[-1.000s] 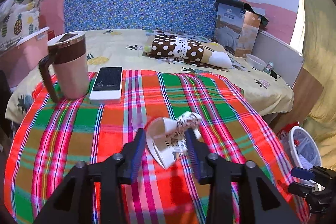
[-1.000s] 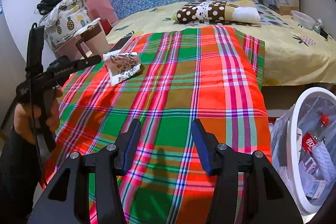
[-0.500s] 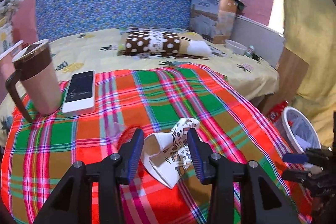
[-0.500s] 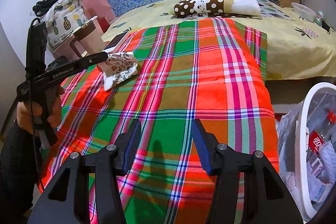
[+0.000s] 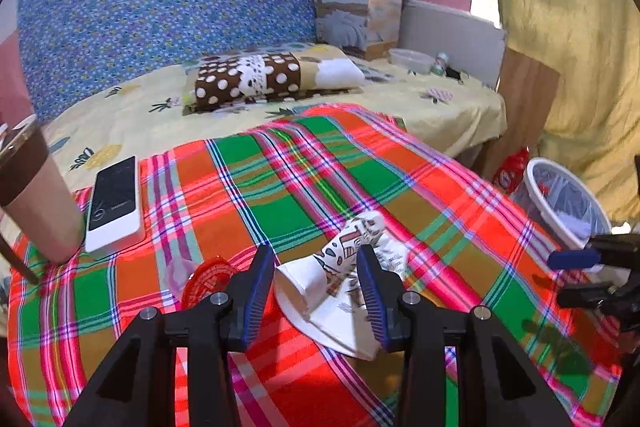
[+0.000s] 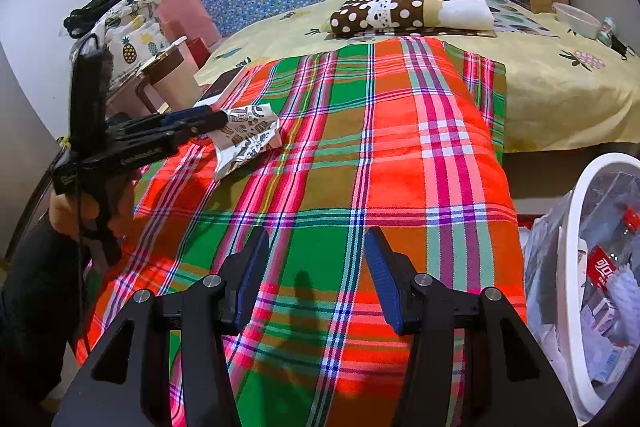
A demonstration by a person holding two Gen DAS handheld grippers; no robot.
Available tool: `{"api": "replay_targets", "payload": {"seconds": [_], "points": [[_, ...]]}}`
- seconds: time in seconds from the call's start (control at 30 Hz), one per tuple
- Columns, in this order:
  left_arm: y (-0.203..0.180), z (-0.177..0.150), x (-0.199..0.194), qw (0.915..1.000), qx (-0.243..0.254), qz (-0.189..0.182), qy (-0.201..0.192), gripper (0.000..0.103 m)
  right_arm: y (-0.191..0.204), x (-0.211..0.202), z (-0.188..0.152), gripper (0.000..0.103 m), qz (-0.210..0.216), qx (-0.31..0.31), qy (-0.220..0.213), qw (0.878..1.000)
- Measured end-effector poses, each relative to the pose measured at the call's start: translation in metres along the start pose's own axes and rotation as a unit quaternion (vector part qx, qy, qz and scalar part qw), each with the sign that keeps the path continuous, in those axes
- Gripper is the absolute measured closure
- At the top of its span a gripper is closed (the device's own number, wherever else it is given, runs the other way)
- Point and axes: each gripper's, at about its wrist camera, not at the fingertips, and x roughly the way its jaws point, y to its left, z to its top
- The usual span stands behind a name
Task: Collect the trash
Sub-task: 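Grasp the crumpled white printed paper cup with the left gripper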
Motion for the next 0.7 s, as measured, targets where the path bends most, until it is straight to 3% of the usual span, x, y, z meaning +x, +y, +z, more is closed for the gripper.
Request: {"api": "replay_targets", "payload": {"seconds": [0.2, 0.27, 0.37, 0.63, 0.7], "points": [[-0.008, -0.006, 0.006, 0.9995, -0.004, -0.025, 0.017, 0.062, -0.004, 0.000, -0.001, 0.051, 0.002, 0.006, -0.002, 1.000], [-0.017, -0.008, 0.007, 0.9994, 0.007, -0.023, 0.024, 0.073, -0.004, 0.000, -0.001, 0.051, 0.003, 0.006, -0.001, 1.000], [-0.028, -0.012, 0.004, 0.9991, 0.015, -0.026, 0.030, 0.077, -0.003, -0.002, -0.002, 0.051, 0.005, 0.005, -0.004, 1.000], [-0.042, -0.022, -0.011, 0.9985, -0.034, -0.035, 0.026, 0.081, -0.004, -0.011, -0.005, 0.051, 0.004, 0.005, -0.011, 1.000], [-0.046, -0.025, -0.016, 0.9986, -0.042, -0.023, 0.025, 0.081, -0.003, -0.014, -0.004, 0.051, 0.003, 0.005, -0.014, 1.000]]}}
